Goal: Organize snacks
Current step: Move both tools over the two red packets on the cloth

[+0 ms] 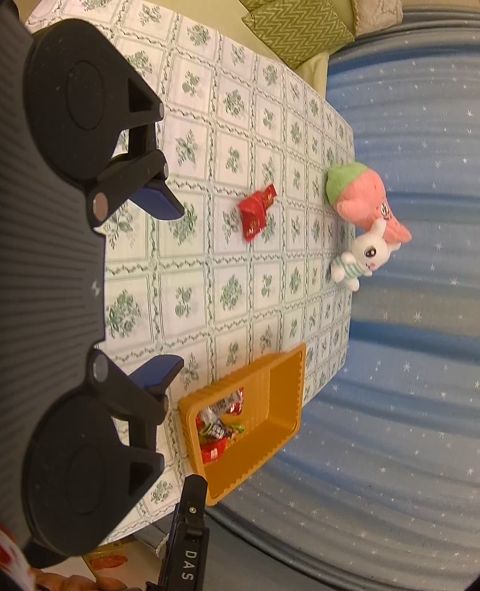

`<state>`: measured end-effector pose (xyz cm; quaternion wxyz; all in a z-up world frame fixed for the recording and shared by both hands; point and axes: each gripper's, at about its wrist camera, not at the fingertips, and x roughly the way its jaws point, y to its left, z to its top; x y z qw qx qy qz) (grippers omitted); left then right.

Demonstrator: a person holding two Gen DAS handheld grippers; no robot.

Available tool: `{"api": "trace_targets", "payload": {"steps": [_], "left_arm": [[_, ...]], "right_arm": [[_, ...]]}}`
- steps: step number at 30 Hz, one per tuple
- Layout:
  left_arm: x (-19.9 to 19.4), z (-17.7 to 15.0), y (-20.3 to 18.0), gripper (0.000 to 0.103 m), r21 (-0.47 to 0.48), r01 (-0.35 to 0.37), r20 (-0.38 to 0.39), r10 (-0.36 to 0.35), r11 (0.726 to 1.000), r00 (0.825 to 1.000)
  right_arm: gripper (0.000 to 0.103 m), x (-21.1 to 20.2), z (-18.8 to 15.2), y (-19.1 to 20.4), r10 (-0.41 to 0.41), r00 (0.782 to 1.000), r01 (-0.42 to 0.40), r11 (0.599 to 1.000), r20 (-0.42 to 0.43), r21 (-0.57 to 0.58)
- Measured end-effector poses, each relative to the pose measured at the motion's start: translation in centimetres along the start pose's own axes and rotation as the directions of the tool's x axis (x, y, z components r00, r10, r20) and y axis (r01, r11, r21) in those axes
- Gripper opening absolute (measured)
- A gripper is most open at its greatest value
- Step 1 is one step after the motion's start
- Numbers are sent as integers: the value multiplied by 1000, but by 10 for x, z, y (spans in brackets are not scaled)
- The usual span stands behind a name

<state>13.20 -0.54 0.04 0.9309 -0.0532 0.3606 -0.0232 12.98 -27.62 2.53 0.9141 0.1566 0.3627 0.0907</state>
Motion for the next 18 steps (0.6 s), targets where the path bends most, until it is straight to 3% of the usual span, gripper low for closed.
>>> {"api": "trace_targets", "payload": {"steps": [18], "left_arm": [[20,20,89,78,-59,-121,0,121,991,993]], "right_arm": [[50,58,-1,75,86,995,-89,995,-56,-43]]}}
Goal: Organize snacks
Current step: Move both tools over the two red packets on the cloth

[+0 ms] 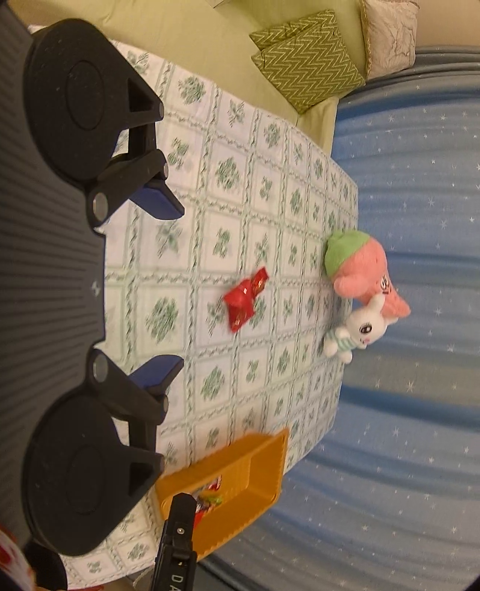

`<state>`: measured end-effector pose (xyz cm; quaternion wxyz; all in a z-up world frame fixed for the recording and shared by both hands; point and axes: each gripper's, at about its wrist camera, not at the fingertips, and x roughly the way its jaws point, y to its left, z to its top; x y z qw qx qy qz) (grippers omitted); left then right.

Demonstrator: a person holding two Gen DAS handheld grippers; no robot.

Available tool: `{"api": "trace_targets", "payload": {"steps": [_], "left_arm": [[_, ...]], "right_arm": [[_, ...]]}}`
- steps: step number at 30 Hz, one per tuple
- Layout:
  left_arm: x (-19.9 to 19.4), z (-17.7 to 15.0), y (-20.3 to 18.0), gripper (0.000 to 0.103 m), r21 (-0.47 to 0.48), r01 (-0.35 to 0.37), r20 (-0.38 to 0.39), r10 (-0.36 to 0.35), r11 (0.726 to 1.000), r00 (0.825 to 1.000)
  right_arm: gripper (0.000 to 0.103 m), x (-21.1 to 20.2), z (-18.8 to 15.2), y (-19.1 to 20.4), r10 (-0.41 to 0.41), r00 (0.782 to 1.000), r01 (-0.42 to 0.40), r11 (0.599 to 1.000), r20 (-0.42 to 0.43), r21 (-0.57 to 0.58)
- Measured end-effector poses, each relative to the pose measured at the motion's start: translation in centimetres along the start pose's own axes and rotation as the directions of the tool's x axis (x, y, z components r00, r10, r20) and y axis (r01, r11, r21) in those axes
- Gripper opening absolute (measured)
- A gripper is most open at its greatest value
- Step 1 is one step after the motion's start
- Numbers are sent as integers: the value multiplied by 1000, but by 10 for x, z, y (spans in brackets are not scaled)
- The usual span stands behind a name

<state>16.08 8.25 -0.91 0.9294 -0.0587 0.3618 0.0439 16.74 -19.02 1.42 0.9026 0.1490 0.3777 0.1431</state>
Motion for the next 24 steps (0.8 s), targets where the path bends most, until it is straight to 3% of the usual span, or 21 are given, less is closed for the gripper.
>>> {"api": "trace_targets", "payload": {"steps": [24], "left_arm": [[125,31,63,78,-1,-55,-21,55,998,998]], "right_arm": [[50,161,21,57,54,996,-57,997,-65,-47]]}}
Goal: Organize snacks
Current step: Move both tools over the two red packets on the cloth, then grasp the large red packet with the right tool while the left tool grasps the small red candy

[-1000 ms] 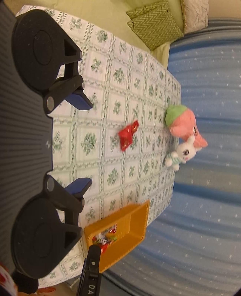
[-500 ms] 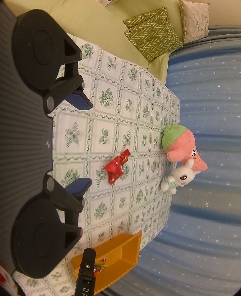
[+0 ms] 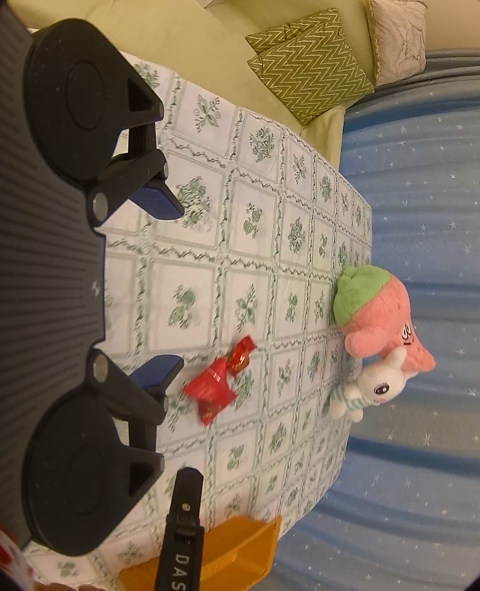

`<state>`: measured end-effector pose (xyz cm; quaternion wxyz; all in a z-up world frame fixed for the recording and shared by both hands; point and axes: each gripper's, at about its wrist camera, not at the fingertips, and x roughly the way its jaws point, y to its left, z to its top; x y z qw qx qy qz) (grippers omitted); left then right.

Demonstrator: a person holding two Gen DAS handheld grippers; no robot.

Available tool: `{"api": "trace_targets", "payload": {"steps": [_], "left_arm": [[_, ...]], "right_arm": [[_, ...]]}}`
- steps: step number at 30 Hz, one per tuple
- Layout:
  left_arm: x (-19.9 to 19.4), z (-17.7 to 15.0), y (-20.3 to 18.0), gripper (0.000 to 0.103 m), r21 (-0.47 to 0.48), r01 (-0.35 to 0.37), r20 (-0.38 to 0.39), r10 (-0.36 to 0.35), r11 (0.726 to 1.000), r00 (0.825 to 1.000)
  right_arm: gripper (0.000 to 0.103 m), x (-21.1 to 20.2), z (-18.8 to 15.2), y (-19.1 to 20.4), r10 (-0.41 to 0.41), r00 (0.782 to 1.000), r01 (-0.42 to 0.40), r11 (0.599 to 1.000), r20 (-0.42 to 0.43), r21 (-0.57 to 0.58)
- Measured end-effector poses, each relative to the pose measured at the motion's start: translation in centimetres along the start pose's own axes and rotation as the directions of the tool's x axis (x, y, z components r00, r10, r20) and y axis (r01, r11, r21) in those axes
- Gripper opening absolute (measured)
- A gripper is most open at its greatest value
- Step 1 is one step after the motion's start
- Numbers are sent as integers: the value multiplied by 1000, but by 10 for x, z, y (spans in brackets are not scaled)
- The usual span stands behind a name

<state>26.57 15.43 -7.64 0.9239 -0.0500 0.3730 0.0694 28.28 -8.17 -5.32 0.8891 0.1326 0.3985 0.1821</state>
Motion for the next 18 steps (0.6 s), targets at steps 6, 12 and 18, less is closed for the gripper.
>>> {"api": "trace_targets", "payload": {"steps": [6,12,18], "left_arm": [[23,12,19,78,-87,20,-4,-20,996,1000],[40,15,28,78,-116,6,-21,-8,993,1000],[45,15,36,78,-137,-10,-27,6,991,1000]], "right_arm": [[50,41,9,2,31,999,-31,1000,-11,-7],[50,76,16,1,83,994,-77,993,-67,92],[50,100,20,4,89,992,-74,984,-88,162]]}}
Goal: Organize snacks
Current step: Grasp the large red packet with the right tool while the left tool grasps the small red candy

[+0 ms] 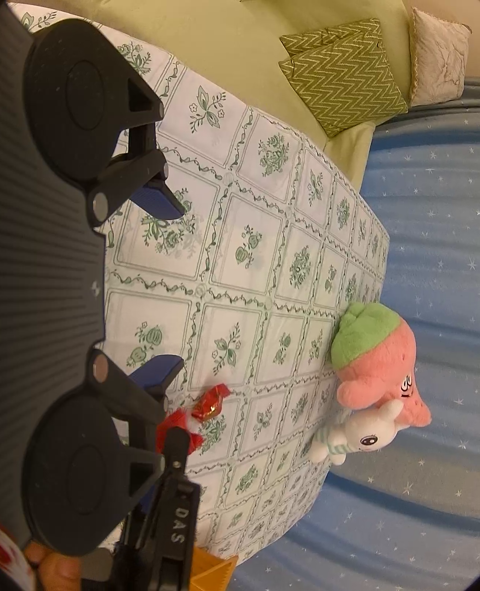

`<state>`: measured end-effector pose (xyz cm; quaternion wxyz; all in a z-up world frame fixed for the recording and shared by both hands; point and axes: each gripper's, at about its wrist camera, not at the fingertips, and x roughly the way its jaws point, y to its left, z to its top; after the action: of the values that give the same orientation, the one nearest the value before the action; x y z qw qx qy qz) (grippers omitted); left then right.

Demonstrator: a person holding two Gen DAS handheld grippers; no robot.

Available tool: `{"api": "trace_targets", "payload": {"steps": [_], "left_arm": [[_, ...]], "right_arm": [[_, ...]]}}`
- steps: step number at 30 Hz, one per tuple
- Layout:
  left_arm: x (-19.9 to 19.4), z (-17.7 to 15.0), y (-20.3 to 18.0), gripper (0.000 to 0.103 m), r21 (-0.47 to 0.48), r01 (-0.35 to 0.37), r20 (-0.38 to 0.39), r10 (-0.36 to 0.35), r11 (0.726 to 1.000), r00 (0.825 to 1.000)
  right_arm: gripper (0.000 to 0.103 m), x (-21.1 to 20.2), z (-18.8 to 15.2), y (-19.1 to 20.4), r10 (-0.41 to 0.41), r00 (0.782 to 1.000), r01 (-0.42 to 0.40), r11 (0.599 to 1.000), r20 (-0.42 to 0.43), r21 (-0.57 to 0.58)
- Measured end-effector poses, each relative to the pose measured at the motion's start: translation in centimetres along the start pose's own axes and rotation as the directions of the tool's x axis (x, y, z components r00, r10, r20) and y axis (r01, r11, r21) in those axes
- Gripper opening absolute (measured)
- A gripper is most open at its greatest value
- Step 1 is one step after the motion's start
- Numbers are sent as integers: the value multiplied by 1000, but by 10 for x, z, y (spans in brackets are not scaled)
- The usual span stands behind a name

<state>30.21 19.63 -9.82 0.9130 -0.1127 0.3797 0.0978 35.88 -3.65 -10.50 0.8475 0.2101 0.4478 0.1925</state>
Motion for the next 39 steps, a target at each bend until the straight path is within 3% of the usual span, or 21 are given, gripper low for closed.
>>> {"api": "trace_targets", "payload": {"steps": [6,13,14,16,18,30,36,39], "left_arm": [[2,-2,4,78,-13,-3,-11,2,1000,1000],[7,-6,1,78,-8,14,-28,-15,1000,999],[8,-6,0,78,-6,17,-30,-17,1000,999],[9,-6,-2,78,-3,22,-31,-22,1000,999],[9,-6,-5,78,5,28,-31,-27,1000,999],[30,-3,-36,78,64,99,-26,-97,993,995],[47,2,-60,77,98,147,-14,-147,984,989],[58,5,-70,71,118,160,4,-162,980,987]], "right_arm": [[50,15,5,4,-44,999,45,998,20,-42],[49,24,0,19,-123,991,131,957,48,-258],[47,25,-2,21,-132,990,141,947,53,-289],[34,26,-6,23,-159,985,172,925,66,-338],[31,26,-7,23,-163,984,177,915,67,-363],[28,8,12,7,-161,983,185,886,92,-425],[28,-2,25,-22,-183,978,207,913,101,-352],[28,-5,28,-32,-192,977,213,923,97,-321]]}}
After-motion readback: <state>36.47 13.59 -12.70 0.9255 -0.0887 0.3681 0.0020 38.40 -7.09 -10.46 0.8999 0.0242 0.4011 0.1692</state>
